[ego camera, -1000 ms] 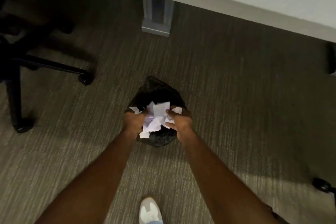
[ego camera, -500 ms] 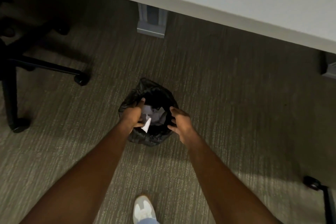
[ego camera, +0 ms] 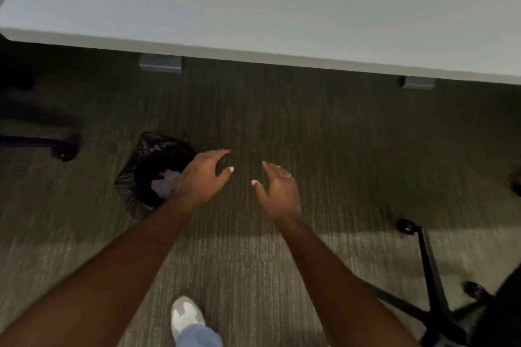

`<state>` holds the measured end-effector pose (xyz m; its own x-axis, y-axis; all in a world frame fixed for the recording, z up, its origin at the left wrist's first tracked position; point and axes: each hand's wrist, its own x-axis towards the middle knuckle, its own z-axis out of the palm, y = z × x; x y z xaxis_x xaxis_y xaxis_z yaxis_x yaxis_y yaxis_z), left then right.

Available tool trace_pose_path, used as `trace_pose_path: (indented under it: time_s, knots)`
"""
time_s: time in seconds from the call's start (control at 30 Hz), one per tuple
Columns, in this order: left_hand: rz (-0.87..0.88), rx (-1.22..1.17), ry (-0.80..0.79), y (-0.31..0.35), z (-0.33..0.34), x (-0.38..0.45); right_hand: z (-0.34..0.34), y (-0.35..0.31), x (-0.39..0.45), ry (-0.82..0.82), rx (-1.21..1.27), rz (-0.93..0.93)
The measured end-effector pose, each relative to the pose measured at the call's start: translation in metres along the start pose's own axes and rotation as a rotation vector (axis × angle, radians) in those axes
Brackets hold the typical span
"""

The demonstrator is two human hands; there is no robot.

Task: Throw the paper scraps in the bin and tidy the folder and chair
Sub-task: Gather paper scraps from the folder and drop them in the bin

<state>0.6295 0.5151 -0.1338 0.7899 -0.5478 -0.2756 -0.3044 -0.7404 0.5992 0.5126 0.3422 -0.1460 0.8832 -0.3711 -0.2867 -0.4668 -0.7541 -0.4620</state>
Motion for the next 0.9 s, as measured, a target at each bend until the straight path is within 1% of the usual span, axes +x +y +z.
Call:
trace_pose_path:
  time_s: [0.1,0.2,0.3,0.47,0.63,0.73,0.8,0.9]
  knots:
    - [0.194,0.156,0.024,0.08,0.021,0.001,-0.055,0.034,-0.013,0.11,-0.194,-0.05]
    - [0.327,0.236,0.014,0.153,0.046,-0.002,-0.113,0.076,-0.036,0.198,-0.278,-0.034]
    - [0.418,0.272,-0.005,0.227,0.068,-0.005,-0.169,0.126,-0.067,0.279,-0.292,0.037]
    - [0.539,0.293,-0.034,0.337,0.107,-0.02,-0.239,0.216,-0.133,0.328,-0.318,0.198]
    - [0.663,0.28,-0.105,0.43,0.166,-0.041,-0.279,0.302,-0.223,0.341,-0.337,0.297]
    - [0.736,0.277,-0.182,0.483,0.22,-0.06,-0.291,0.36,-0.29,0.314,-0.321,0.416]
    - [0.783,0.259,-0.265,0.516,0.261,-0.082,-0.296,0.4,-0.344,0.3,-0.286,0.539]
    - [0.88,0.241,-0.387,0.556,0.316,-0.119,-0.293,0.449,-0.429,0.333,-0.229,0.731]
